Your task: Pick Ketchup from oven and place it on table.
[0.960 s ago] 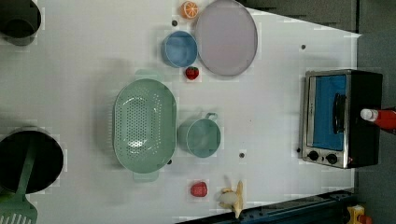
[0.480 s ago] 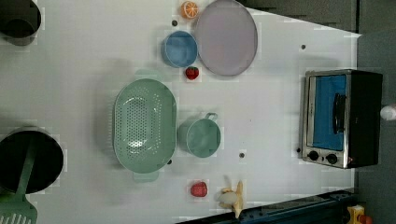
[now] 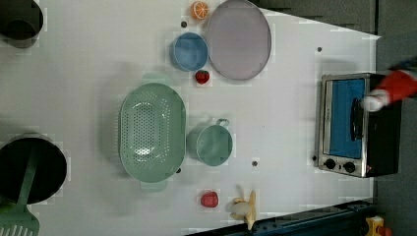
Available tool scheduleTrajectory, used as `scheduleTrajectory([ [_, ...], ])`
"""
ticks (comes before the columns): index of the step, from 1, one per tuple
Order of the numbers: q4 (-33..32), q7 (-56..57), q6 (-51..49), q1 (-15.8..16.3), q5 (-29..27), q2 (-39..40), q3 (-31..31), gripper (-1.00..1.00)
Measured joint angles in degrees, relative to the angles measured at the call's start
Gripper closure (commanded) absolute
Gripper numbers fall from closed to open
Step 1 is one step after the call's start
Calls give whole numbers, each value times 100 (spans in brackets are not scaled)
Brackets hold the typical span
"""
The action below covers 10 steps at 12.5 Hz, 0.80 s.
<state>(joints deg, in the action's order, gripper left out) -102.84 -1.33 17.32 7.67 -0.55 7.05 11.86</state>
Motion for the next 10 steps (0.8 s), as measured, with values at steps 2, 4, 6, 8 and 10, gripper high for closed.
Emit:
scheduleTrajectory([
  [2,-990,0,1301,278,76,224,-220,-26],
  [4,-1757,0,1863,280,43,537,-287,-26],
  [6,-2551,-1,2607,87,69,924,-210,-26],
  [8,-2854,-1,2772,12,-116,1266,27,-26],
  [10,-2663,-1,3422,-151,-148,1675,-13,-27],
])
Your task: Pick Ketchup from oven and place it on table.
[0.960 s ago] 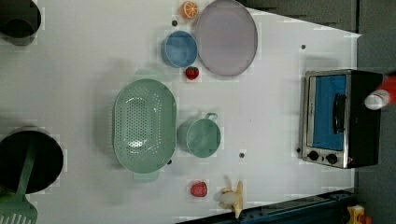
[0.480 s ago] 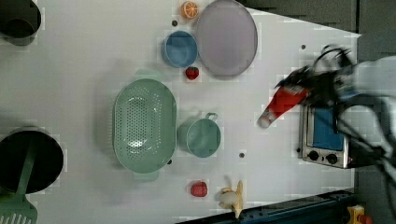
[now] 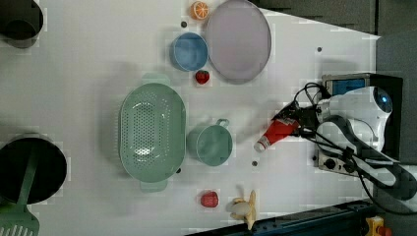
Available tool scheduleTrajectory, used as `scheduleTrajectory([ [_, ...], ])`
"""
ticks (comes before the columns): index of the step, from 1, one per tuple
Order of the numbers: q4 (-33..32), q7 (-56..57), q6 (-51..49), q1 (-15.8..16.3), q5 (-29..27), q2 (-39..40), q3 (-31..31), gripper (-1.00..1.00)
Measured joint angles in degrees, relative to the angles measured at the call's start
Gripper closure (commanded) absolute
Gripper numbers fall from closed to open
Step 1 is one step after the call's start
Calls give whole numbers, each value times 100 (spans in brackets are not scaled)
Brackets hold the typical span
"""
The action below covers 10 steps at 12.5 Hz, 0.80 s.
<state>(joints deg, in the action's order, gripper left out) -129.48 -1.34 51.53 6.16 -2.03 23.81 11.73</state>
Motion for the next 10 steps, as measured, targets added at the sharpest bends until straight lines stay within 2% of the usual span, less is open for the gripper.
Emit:
scheduleTrajectory([
  [3,22,0,509,-104,-349,11,-237,-100],
  [7,67,0,557,149,-206,-133,-299,-100],
  [10,78,0,162,171,-262,-1137,-311,-100],
])
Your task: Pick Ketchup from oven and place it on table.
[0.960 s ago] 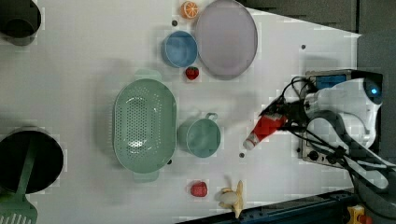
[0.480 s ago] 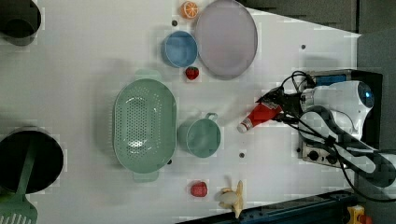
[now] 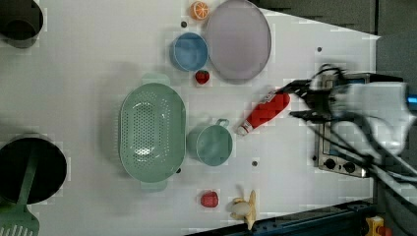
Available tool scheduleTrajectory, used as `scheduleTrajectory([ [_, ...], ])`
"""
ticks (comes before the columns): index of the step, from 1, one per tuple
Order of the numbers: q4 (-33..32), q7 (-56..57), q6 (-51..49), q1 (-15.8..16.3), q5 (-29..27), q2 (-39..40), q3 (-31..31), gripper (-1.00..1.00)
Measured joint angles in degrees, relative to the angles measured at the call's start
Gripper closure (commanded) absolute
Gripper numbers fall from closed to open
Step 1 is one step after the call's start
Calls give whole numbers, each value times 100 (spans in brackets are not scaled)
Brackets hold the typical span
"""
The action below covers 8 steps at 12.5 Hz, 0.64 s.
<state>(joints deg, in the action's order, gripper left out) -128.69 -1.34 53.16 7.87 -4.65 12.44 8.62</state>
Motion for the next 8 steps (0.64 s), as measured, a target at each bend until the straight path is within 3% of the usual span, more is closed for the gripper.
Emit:
scheduleTrajectory([
  [1,134,0,-182,0,41,-492,1,-100],
  [2,795,0,-546,17,-67,-1137,-12,-100],
  [3,1628,-24,-823,61,213,-1528,81,-100],
  [6,2311,-42,-2669,-114,181,-1618,180,-100],
  [8,2574,-152,-3696,-234,464,-1459,186,-100],
])
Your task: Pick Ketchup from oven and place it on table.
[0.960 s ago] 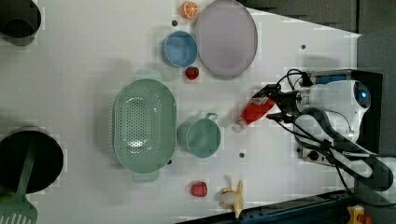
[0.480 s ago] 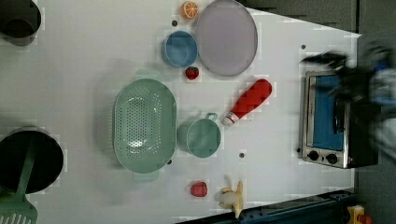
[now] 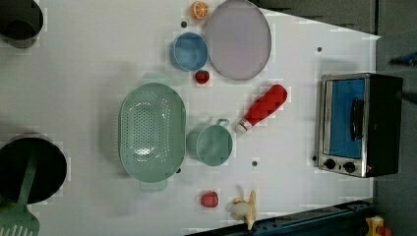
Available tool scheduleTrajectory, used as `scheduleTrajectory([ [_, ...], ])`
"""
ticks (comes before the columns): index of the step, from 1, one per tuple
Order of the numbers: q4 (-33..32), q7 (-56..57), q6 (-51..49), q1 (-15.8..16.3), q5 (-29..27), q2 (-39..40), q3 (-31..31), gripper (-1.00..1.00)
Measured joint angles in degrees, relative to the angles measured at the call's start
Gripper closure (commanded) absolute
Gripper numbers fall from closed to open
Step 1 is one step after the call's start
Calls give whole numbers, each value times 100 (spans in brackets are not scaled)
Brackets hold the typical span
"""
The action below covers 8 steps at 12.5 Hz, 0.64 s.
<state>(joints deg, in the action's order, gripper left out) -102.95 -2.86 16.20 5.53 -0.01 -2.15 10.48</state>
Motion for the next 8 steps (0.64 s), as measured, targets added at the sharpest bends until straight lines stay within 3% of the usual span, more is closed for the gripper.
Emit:
scheduleTrajectory([
  [3,677,-459,-1498,64,36,442,66,-100],
  [8,783,-571,-1490,130,148,427,-37,-100],
])
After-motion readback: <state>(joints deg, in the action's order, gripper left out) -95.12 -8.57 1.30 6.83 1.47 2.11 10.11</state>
